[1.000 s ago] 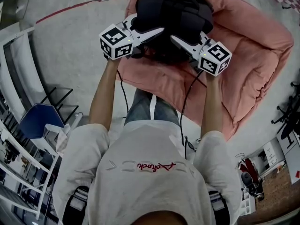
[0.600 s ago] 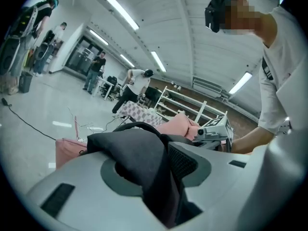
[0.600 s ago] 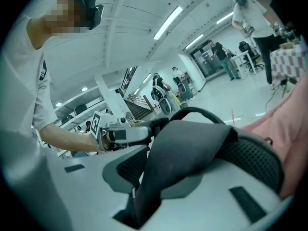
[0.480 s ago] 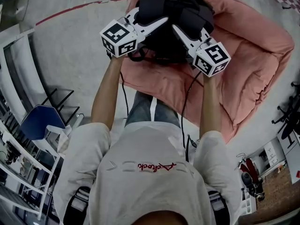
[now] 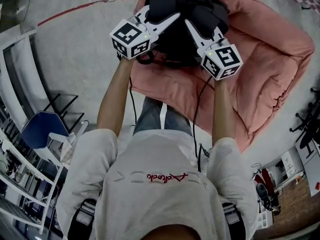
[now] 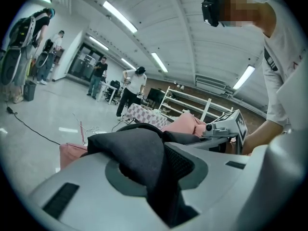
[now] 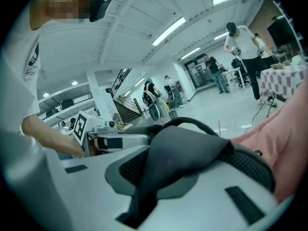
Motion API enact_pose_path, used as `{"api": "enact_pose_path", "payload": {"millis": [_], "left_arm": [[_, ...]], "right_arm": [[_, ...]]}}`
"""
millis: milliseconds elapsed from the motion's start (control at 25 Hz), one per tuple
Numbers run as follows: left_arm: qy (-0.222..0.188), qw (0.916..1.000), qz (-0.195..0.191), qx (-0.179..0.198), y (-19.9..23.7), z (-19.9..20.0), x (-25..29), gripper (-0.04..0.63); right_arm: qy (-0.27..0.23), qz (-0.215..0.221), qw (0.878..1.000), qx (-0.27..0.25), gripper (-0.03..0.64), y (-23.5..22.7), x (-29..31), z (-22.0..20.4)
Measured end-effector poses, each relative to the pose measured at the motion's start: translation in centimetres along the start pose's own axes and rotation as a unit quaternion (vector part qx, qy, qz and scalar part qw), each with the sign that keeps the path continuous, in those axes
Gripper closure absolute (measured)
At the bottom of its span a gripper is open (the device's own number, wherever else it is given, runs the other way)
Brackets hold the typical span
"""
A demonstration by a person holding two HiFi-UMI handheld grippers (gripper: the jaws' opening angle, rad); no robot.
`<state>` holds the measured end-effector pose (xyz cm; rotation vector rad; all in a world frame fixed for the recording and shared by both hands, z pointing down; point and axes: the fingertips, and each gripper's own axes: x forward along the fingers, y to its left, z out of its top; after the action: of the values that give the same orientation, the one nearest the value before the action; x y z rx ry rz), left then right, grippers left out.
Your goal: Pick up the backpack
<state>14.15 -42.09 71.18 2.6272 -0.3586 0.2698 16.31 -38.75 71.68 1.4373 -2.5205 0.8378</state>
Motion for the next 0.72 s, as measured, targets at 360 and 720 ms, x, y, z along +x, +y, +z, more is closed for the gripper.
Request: {"api": "enact_pose_path", "payload": {"millis": [360,720], "left_arm": [[0.006,1.0,0.001,-0.001,-1.3,0.9,0.4,0.532],[-0.019,0.9992,0.012,-0.032,-3.6,2.4,-1.3,0.537]], "right_arm": [[-0.013,-0.02,1.0,-0.008,0.565,0.4,-0.3,1.4],[-0.021,-0.027,0.999,-0.006,0.565,2.3,-2.1,2.4]]}}
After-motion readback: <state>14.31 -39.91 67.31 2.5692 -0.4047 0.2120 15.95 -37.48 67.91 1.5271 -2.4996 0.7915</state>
